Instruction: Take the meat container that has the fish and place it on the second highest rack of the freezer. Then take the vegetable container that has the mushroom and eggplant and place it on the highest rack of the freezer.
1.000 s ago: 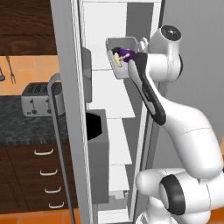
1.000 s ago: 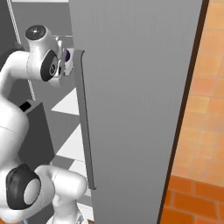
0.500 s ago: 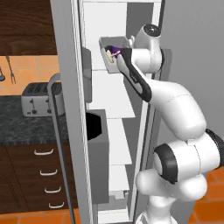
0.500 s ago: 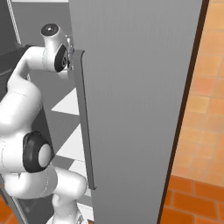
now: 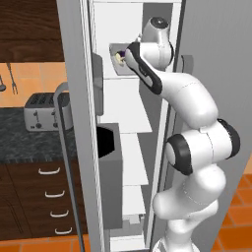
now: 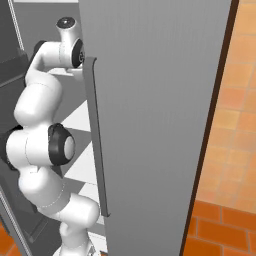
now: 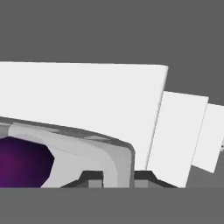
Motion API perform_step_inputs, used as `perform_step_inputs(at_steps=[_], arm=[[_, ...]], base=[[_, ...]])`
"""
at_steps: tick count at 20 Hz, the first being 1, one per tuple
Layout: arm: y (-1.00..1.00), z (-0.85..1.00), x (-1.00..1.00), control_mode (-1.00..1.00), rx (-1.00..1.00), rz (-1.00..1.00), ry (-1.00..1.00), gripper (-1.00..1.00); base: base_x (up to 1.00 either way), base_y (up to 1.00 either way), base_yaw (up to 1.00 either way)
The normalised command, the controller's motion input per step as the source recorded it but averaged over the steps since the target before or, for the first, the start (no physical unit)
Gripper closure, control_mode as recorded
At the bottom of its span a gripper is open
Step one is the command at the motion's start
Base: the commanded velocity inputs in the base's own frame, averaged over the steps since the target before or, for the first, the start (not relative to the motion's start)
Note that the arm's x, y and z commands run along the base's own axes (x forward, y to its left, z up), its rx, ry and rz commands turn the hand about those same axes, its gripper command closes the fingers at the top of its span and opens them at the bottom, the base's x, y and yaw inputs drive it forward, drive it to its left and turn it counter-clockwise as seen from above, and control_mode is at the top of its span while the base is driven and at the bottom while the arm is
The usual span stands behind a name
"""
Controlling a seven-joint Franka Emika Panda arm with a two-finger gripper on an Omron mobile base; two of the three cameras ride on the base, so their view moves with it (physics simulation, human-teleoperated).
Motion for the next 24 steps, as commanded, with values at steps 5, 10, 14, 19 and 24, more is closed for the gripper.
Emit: perform_step_inputs(at_steps=[5,10,14,19,24], arm=[[0.01,-0.33,0.29,-1.0,0.0,-0.02,0.04,1.0],[0.0,-0.25,0.2,-1.0,0.0,-0.03,0.0,1.0],[0.0,-0.13,0.27,-1.0,0.0,-0.05,0.0,1.0],[0.0,-0.22,0.18,-1.0,0.0,-0.06,0.0,-1.0],[0.0,-0.24,-0.24,-1.0,0.0,-0.01,0.0,-1.0]], base=[[0.0,0.0,0.0],[0.0,0.0,0.0],[0.0,0.0,0.0],[0.0,0.0,0.0],[0.0,0.0,0.0]])
